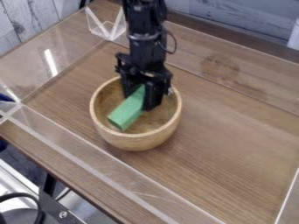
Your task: Remove the green block from inside the brown bowl and put it on the table
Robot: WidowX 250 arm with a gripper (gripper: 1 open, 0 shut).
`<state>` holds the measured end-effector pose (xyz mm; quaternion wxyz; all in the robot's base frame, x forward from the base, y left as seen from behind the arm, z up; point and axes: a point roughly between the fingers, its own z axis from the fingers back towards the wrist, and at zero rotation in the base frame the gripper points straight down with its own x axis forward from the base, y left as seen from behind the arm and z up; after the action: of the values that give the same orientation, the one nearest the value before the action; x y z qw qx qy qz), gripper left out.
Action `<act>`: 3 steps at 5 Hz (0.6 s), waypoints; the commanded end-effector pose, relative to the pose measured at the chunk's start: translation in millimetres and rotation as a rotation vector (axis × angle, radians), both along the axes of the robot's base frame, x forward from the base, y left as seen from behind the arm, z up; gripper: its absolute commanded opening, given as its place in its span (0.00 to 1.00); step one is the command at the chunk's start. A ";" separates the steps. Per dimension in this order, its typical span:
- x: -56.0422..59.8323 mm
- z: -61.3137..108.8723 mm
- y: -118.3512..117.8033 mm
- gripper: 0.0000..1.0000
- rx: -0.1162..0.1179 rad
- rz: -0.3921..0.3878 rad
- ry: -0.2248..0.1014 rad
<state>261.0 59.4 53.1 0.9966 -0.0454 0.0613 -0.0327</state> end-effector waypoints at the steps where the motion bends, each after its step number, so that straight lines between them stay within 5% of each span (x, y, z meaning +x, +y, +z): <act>1: 14.5 42.7 14.3 0.00 0.022 0.034 -0.120; 2: 20.9 56.3 36.8 0.00 0.031 0.079 -0.146; 3: 18.1 43.9 35.1 0.00 0.034 0.070 -0.126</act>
<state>273.5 92.6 85.9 0.9991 -0.0384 0.0180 0.0034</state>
